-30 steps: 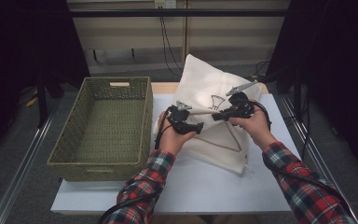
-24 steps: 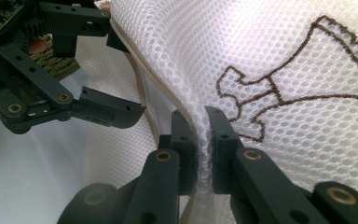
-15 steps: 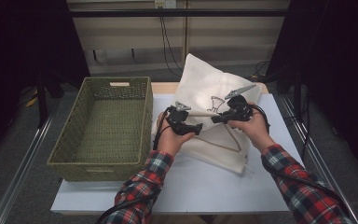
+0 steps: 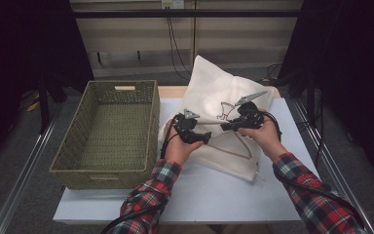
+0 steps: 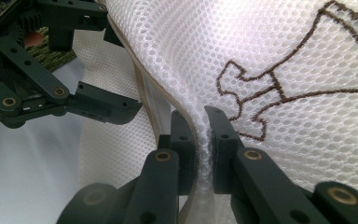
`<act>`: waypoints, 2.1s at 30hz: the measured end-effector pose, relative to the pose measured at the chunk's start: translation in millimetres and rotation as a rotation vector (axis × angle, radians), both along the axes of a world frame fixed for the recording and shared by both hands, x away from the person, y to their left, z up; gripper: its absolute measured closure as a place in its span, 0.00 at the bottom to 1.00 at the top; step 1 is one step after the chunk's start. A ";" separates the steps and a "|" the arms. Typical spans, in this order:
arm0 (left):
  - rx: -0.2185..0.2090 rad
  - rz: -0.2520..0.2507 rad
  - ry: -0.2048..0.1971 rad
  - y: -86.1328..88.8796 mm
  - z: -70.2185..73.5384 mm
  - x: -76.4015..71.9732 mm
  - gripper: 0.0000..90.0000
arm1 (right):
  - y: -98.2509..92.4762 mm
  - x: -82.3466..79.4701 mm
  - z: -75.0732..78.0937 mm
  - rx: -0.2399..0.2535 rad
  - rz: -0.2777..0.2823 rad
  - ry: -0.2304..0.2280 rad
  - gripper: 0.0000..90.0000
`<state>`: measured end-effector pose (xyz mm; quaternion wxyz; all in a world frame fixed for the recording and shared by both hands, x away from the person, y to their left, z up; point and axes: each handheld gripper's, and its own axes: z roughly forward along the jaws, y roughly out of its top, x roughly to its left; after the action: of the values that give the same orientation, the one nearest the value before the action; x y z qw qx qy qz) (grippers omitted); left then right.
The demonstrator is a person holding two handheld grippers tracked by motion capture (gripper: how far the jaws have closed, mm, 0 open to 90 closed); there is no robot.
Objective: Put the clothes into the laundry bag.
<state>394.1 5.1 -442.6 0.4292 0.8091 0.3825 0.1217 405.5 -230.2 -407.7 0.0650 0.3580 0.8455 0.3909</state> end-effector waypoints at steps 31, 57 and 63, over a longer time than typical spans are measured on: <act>-0.085 0.010 -0.051 -29.5 -33.2 28.1 1.00 | -3.4 0.5 -4.0 0.007 0.002 0.006 0.93; -0.021 -0.018 -0.002 3.8 -11.3 -16.9 0.45 | 15.2 -10.5 -27.3 -0.041 0.024 -0.018 0.91; -0.039 -0.019 0.012 7.6 -17.8 -33.5 0.39 | 22.6 -13.2 -36.3 -0.093 0.055 -0.026 0.90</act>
<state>360.7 12.7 -460.3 0.4437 0.8049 0.3797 0.1054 392.4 -207.5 -444.0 0.0814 0.3260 0.8714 0.3575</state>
